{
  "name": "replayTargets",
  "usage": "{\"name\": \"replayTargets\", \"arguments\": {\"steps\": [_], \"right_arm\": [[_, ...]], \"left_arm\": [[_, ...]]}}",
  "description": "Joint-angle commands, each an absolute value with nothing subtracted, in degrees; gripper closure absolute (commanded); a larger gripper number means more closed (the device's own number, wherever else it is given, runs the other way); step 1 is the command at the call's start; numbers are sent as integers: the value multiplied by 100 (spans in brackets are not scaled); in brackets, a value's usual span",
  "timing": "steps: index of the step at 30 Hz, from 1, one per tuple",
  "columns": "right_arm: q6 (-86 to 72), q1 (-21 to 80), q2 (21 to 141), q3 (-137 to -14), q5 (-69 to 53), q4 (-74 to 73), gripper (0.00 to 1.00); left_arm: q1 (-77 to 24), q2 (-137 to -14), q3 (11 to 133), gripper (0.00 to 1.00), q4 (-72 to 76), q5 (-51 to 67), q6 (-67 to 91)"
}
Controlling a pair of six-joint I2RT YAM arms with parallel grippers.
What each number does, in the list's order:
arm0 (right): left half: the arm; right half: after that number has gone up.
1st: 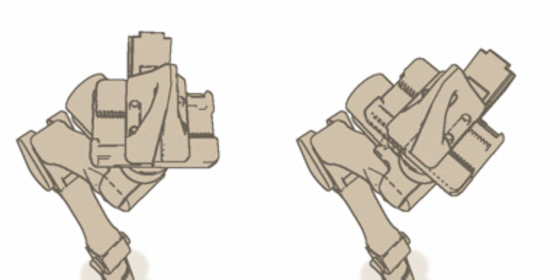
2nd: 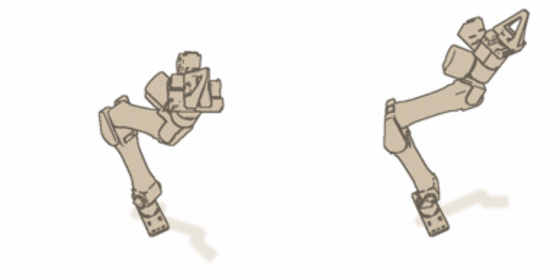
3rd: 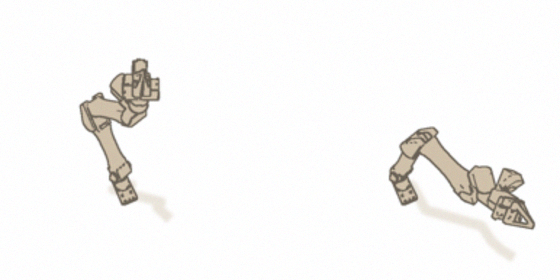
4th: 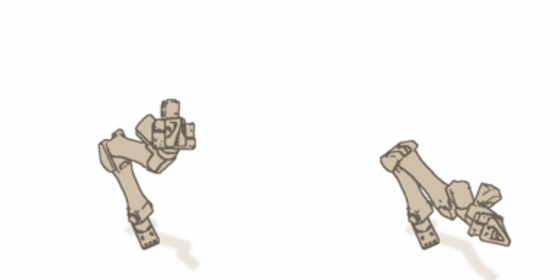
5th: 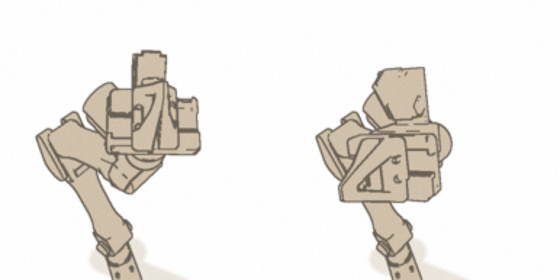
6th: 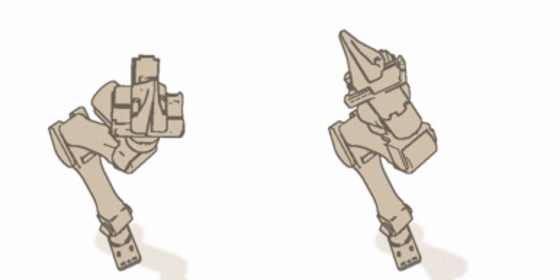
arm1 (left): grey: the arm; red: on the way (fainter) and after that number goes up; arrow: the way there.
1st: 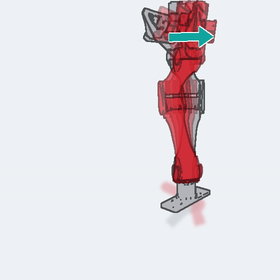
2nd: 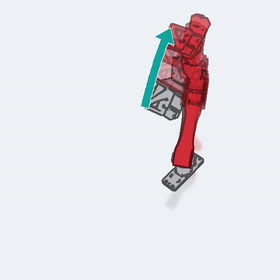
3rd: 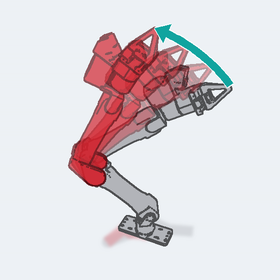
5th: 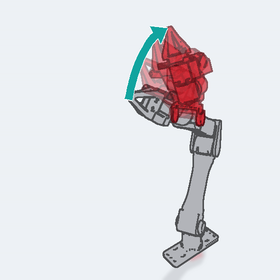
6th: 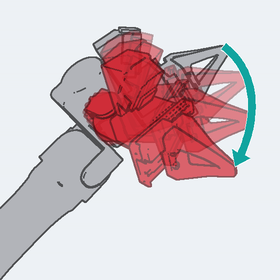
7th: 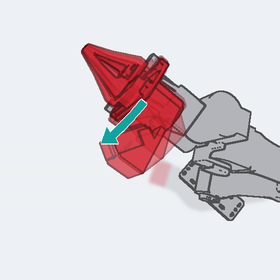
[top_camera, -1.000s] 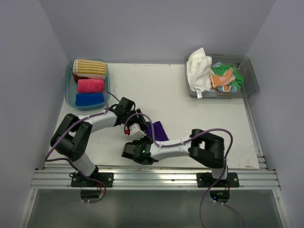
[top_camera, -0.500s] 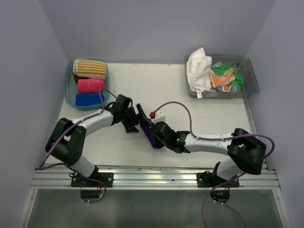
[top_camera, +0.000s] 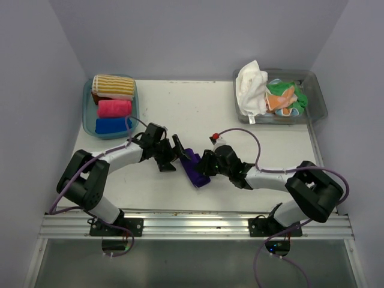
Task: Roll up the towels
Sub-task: Roll the towel
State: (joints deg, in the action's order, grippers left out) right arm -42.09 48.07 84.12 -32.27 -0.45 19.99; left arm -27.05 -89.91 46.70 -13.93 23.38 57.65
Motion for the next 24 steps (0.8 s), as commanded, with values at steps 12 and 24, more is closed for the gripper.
{"name": "replayTargets", "arguments": {"steps": [12, 24], "right_arm": [[-5519, 3894, 9211, -2698, -2215, 3876, 88], [-3843, 4560, 7463, -3663, 390, 126, 30]], "left_arm": [[-2909, -9369, 4588, 26, -343, 2733, 5968], [-2927, -9738, 4737, 49, -720, 2672, 5994]]}}
